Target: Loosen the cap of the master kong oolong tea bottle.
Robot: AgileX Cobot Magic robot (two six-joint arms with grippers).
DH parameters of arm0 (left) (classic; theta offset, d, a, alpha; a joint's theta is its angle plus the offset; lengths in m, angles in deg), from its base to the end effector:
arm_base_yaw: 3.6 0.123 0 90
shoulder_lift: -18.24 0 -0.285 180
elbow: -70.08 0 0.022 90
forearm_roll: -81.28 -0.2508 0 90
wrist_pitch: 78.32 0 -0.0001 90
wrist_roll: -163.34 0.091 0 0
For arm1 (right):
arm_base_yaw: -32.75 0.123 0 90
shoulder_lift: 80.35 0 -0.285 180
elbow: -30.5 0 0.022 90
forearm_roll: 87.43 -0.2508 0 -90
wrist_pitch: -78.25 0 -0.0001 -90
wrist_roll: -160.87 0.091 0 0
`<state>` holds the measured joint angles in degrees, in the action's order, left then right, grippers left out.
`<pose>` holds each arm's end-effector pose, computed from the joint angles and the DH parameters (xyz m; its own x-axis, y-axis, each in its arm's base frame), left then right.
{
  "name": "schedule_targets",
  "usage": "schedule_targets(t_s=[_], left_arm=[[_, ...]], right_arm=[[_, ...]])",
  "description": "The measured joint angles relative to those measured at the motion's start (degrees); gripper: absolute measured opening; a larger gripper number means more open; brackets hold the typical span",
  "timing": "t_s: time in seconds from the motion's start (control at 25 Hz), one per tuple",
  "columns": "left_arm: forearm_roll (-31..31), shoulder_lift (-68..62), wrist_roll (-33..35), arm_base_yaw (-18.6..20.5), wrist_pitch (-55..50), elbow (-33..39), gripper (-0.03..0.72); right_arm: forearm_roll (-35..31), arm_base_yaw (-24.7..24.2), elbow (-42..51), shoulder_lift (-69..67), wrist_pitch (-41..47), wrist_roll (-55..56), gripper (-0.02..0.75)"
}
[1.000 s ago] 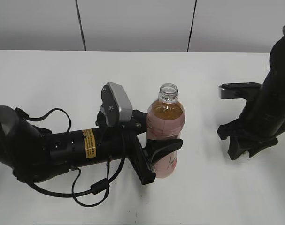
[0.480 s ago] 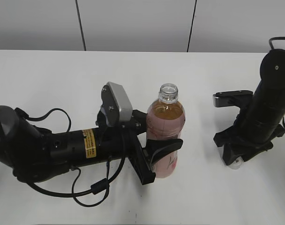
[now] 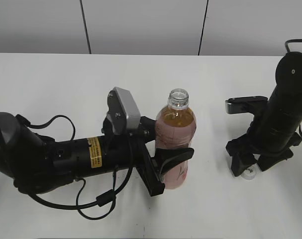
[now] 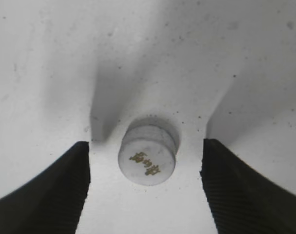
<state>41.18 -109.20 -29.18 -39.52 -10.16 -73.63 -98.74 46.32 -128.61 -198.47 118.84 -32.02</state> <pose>0.2403 -0.2412 0.1002 -0.0790 0.1413 -0.9868 0.9551 0.2943 -0.0343 0.3053 0.0856 0.1092 -0.9519 -0.3054 -0.0261 -0.3062 0.9436 0.1260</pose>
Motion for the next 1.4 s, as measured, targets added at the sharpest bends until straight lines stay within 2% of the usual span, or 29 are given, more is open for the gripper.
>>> schedule_targets(t_s=[0.24,0.4,0.84,1.4], left_arm=[[-0.3,0.0,-0.1,0.0,0.2,0.0,0.456],[-0.5,0.0,-0.1,0.0,0.4,0.0,0.469],[-5.9,0.0,-0.1,3.3,0.8,0.3,0.47],[-8.9,4.9,-0.1,9.3,0.9,8.8,0.47]], right_arm=[[-0.7,0.0,0.0,0.0,0.6,0.0,0.535],[-0.8,0.0,0.0,0.0,1.5,0.0,0.535],[-0.9,0.0,0.0,0.0,3.1,-0.1,0.535],[-1.3,0.0,0.0,4.9,3.9,-0.1,0.535]])
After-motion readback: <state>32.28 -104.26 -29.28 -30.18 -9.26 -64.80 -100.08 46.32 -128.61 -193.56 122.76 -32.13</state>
